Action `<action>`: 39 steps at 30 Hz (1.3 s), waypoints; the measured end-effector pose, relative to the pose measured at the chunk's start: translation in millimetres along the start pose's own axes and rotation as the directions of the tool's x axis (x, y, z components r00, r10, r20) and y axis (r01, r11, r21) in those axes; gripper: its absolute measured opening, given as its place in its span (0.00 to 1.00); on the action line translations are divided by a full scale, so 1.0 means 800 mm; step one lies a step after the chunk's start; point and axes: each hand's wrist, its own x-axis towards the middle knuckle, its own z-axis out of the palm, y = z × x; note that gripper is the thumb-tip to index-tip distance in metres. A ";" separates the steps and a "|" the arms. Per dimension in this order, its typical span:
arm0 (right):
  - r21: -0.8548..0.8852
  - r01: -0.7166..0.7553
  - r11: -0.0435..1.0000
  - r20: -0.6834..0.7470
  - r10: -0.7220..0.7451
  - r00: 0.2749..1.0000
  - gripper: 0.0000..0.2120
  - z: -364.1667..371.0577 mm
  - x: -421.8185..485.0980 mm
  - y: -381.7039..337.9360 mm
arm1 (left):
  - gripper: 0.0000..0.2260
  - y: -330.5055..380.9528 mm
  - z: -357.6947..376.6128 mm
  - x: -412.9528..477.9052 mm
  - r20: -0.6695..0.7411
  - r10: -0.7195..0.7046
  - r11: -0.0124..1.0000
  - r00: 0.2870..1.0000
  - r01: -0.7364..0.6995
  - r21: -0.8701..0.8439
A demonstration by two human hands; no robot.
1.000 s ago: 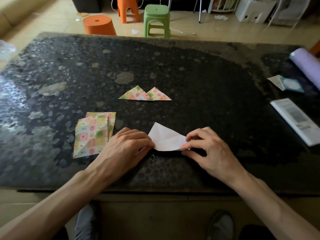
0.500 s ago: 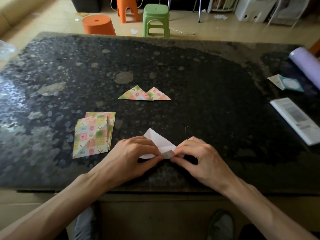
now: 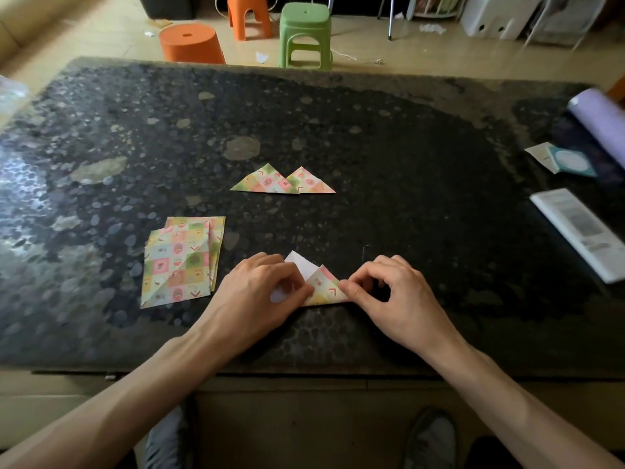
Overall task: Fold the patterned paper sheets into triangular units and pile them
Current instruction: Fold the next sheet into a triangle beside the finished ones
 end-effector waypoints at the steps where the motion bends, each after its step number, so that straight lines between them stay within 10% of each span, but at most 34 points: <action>1: -0.005 -0.001 1.000 -0.001 0.001 1.000 0.11 0.000 0.000 0.000 | 0.13 -0.001 0.001 0.000 -0.008 -0.005 1.000 1.000 0.005 0.006; 39: -0.156 -0.064 0.986 -0.017 0.062 0.998 0.13 0.010 0.003 -0.008 | 0.09 -0.004 0.009 0.001 -0.014 -0.060 0.998 0.998 0.060 -0.019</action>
